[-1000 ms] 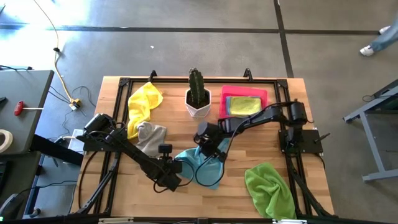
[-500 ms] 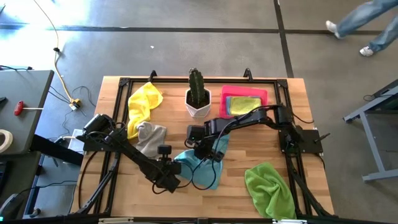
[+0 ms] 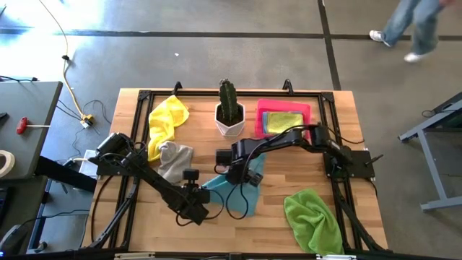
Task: Fold microfiber towels
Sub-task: Put the blue towel into the pink laundry bin
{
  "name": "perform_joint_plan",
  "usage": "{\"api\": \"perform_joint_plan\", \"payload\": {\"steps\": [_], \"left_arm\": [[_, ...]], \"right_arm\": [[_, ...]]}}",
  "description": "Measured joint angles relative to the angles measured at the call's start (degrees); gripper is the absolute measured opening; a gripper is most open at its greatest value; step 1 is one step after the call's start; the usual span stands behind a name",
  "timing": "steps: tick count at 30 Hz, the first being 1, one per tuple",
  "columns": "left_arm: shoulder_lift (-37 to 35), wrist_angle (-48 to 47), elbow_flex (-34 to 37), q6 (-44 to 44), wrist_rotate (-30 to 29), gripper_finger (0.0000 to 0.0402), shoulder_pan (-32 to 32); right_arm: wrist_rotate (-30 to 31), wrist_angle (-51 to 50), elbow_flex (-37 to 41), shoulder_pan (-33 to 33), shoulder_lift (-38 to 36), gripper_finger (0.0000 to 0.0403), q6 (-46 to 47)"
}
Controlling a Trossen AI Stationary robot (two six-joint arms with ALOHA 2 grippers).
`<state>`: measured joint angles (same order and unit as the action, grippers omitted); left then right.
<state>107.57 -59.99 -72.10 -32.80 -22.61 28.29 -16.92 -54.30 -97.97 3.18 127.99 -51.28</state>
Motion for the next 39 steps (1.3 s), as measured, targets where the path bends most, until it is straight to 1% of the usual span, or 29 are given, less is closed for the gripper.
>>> {"api": "perform_joint_plan", "payload": {"steps": [4,7,12,16,17,19,23,28,29,34,36,39], "left_arm": [[0.0,0.0,0.0,0.4,-0.4,0.0000,0.0],[0.0,0.1,0.0,0.4,-0.8,0.0000,0.0],[0.0,0.1,0.0,0.2,-2.3,0.0000,-0.2],[0.0,0.1,0.0,0.1,-4.3,0.0000,-0.2],[0.0,0.1,0.0,0.0,-4.8,0.0000,-0.2],[0.0,0.1,0.0,0.0,-5.9,0.0000,-0.1],[0.0,-0.1,0.0,0.0,-8.6,0.0000,-0.1],[0.0,-0.5,0.0,0.4,-12.5,0.0000,-0.1],[0.0,-0.6,0.0,1.0,-13.5,0.0000,-0.1],[0.0,-1.6,0.0,7.9,-20.1,0.0000,-0.3],[-0.1,-3.8,-0.3,9.7,-24.1,0.0000,-0.9],[-1.0,-8.6,-2.3,9.9,-29.0,0.0000,-2.3]], "right_arm": [[0.3,-3.0,0.0,0.0,-1.3,0.0136,3.7],[0.4,-3.9,0.0,0.0,-2.4,0.0119,7.1],[0.3,-6.7,0.0,0.2,-4.4,0.0071,12.4],[0.4,-8.8,0.1,1.0,-5.1,0.0019,13.3],[0.4,-9.2,0.1,1.4,-5.3,0.0010,13.6],[1.0,-9.7,0.1,2.0,-5.8,0.0005,14.5],[5.7,-11.2,0.1,3.2,-7.1,0.0002,17.1],[8.6,-13.6,0.4,4.0,-9.4,0.0001,23.8],[10.0,-13.7,0.6,4.3,-10.1,0.0001,25.5],[21.7,-16.7,0.8,6.3,-13.9,0.0001,33.9],[25.0,-18.8,0.7,7.0,-16.2,0.0000,38.2],[29.8,-22.0,0.8,7.7,-20.3,0.0000,45.2]]}}
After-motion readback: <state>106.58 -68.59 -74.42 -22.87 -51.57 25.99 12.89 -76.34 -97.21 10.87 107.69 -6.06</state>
